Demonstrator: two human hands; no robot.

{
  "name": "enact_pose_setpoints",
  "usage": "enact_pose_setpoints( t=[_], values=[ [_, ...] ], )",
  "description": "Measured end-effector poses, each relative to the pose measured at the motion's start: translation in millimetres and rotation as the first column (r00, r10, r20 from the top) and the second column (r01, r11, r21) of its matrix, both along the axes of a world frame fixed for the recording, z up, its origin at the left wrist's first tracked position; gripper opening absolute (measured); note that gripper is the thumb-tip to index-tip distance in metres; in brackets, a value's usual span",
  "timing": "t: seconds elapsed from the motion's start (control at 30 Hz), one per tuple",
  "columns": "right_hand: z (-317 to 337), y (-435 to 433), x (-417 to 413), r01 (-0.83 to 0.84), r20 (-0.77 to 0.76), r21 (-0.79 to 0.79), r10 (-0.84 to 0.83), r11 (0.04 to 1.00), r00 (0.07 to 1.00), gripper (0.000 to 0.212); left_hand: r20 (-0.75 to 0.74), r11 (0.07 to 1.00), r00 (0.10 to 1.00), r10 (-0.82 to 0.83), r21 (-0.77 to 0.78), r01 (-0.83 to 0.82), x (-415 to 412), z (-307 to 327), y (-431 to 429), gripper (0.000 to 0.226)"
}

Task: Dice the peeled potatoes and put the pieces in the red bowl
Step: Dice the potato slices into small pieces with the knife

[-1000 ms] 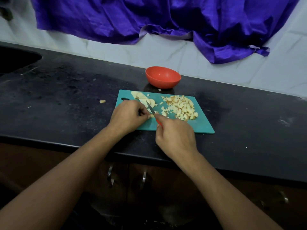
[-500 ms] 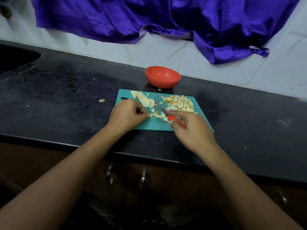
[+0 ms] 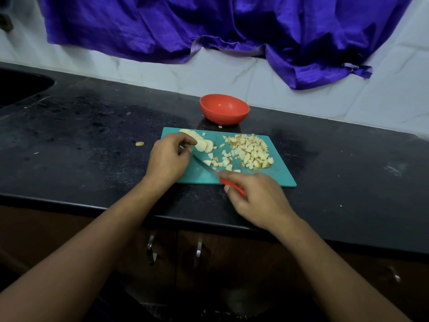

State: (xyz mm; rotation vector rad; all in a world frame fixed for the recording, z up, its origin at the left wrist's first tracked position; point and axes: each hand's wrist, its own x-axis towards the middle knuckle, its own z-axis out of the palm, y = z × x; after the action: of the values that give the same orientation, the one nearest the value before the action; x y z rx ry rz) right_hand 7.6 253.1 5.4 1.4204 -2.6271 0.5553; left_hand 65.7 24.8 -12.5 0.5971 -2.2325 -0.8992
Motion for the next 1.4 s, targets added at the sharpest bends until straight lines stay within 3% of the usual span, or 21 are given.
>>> enact_pose_setpoints(
  t=[0.23,0.4,0.63,0.8,0.9,0.97,1.2,1.4],
  values=[
    [4,9,-17,0.081,-0.155,0.099,-0.065,0.992,0.986,0.042,-0.001,1.0,1.0,0.003,-0.031,-0.003,-1,-2,-2,0.02],
    [4,26,-42,0.252,-0.114,0.045,-0.246,0.967,0.963,0.04,0.031,0.998,1.0,0.007,-0.058,-0.006,-3,-3,-1,0.016],
    [2,14,-46,0.269,0.064,-0.153,-0.263,0.951,0.963,0.041,0.078,0.998,0.997,-0.001,-0.061,0.006,-5,1,-3,0.012],
    [-12,6,-37,0.232,0.043,-0.281,-0.23,0.931,0.972,0.041,0.238,0.972,0.969,-0.06,-0.208,0.111,-22,21,-6,0.03],
    [-14,10,-36,0.215,0.045,-0.308,-0.211,0.927,0.976,0.041,0.444,0.919,0.894,-0.065,-0.322,0.227,-38,37,-10,0.051],
    [-13,11,-37,0.219,0.053,-0.304,-0.213,0.927,0.976,0.042,0.565,0.892,0.822,-0.067,-0.335,0.303,-47,44,-14,0.051],
    [-14,9,-39,0.229,0.053,-0.27,-0.223,0.935,0.973,0.042,0.578,0.874,0.767,-0.278,-0.18,0.451,-59,48,-24,0.055],
    [-15,9,-41,0.254,0.081,-0.286,-0.241,0.924,0.967,0.041,0.625,0.878,0.709,-0.326,-0.079,0.473,-60,54,-25,0.049]
  ],
)
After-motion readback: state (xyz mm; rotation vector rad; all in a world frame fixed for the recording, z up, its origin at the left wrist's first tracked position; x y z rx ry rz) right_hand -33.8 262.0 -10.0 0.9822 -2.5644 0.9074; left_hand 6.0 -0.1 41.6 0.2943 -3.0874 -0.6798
